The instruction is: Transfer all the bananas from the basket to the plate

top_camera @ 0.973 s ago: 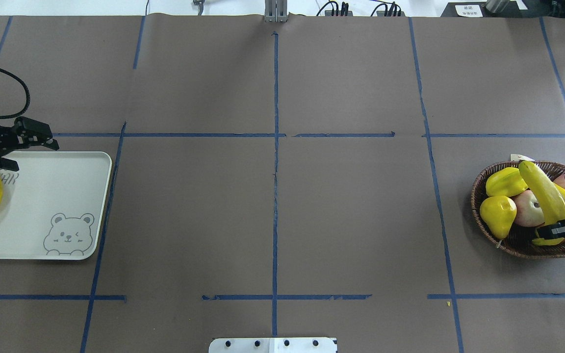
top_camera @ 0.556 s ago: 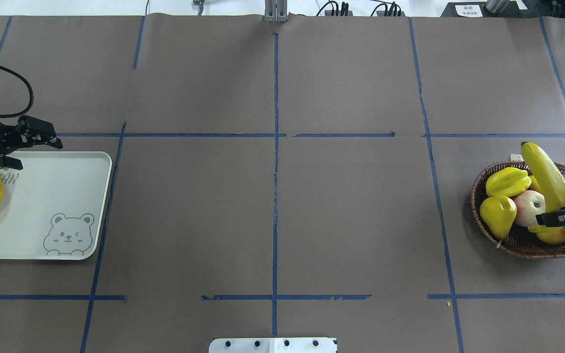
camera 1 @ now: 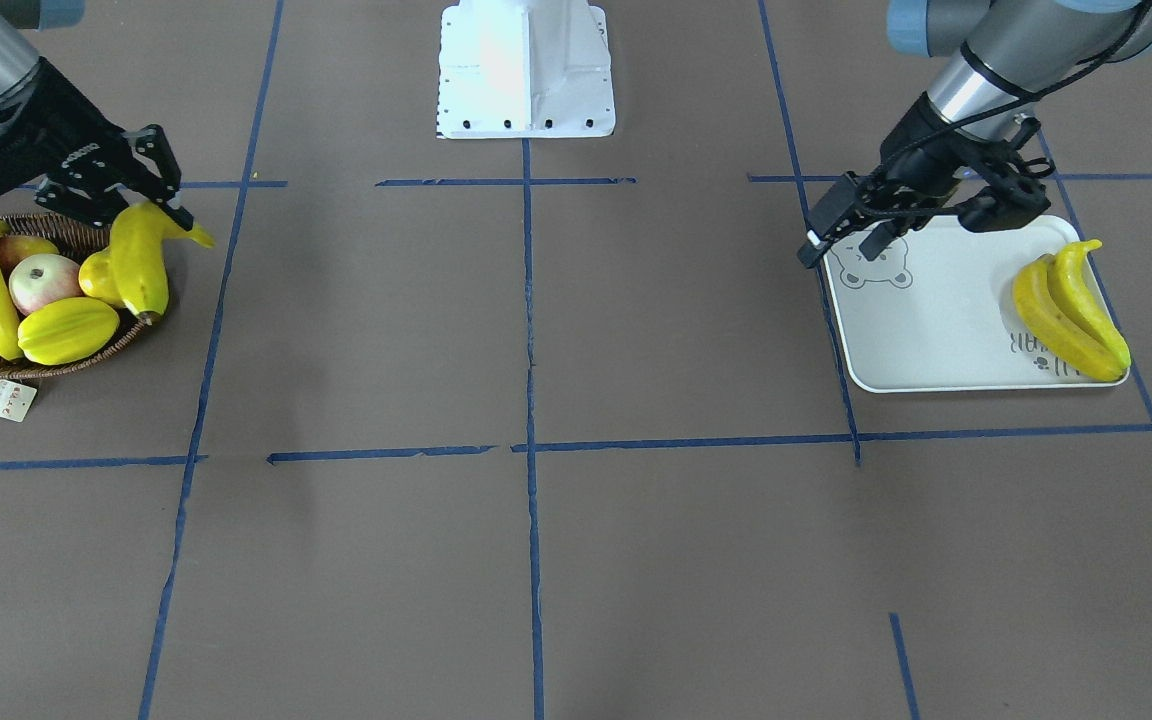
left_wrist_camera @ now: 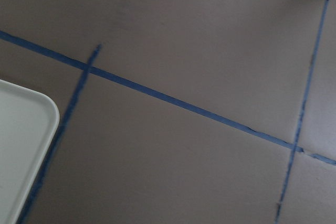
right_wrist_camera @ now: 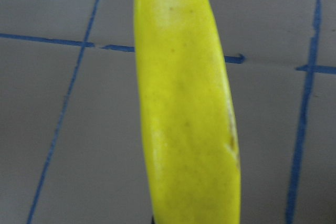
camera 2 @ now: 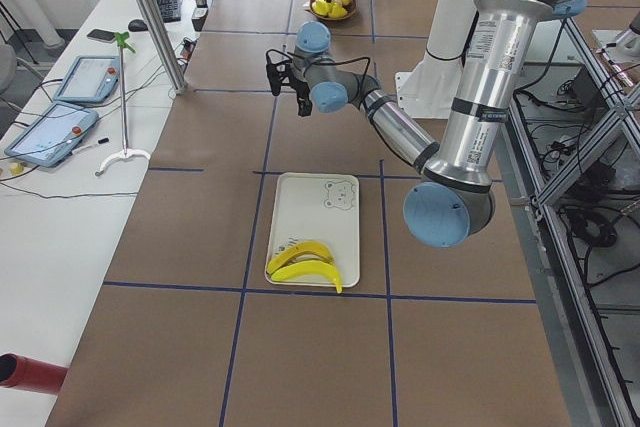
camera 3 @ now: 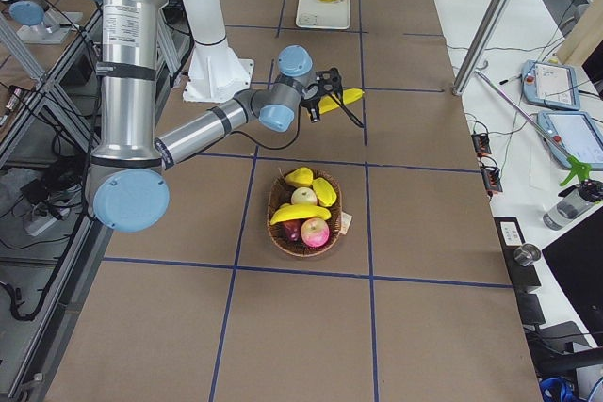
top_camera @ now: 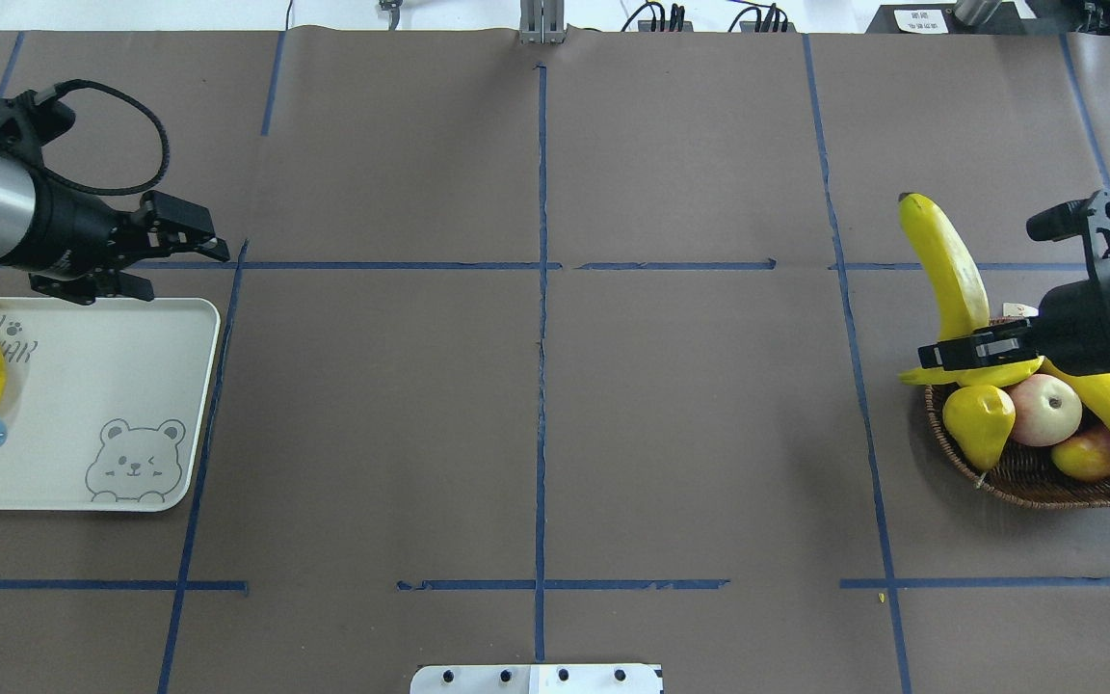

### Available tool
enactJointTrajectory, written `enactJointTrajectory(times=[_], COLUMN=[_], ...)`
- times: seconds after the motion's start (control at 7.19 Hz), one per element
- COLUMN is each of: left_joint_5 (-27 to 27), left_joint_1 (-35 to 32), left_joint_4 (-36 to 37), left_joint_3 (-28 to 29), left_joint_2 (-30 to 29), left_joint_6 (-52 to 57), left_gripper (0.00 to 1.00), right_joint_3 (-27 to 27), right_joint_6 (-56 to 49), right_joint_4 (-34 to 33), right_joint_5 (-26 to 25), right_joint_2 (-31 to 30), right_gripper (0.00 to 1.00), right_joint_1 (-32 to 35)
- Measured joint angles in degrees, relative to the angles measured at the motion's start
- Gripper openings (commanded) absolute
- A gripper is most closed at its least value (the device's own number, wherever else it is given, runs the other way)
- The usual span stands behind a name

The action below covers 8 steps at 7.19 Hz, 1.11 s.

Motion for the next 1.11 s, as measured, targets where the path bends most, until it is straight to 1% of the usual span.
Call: enactJointTrajectory(times=[0.28, 0.56, 0.83, 0.97, 1.11], left_joint_5=[0.2, 0.87, 4.24, 6.09, 7.14], left_joint_1=[5.37, 7.98, 10.65, 11.91, 12.58], left_joint_4=[-1.03, -1.48, -1.59, -1.6, -1.6], left_joint_3=[0.27, 0.9, 0.99, 1.0, 1.06], left_joint_2=[-5.94, -10.64, -13.94, -15.49, -16.7], left_joint_6=[-2.79, -5.36, -9.81, -11.56, -12.48], left_gripper=[1.0, 1.0, 1.0, 1.0, 1.0], right_joint_3=[-0.02, -0.28, -1.88, -3.16, -4.22], right_joint_6=[8.02, 12.99, 17.16, 17.87, 18.19], right_joint_4=[0.17, 0.17, -0.02, -0.32, -0.5], right_joint_5=[-5.21, -10.56, -19.01, -21.87, -23.18], right_joint_2=[6.07, 11.6, 17.7, 20.32, 21.94], right_gripper=[0.13, 0.12, 0.12, 0.12, 0.13], right_joint_1=[-6.12, -12.47, -19.46, -21.72, -23.11])
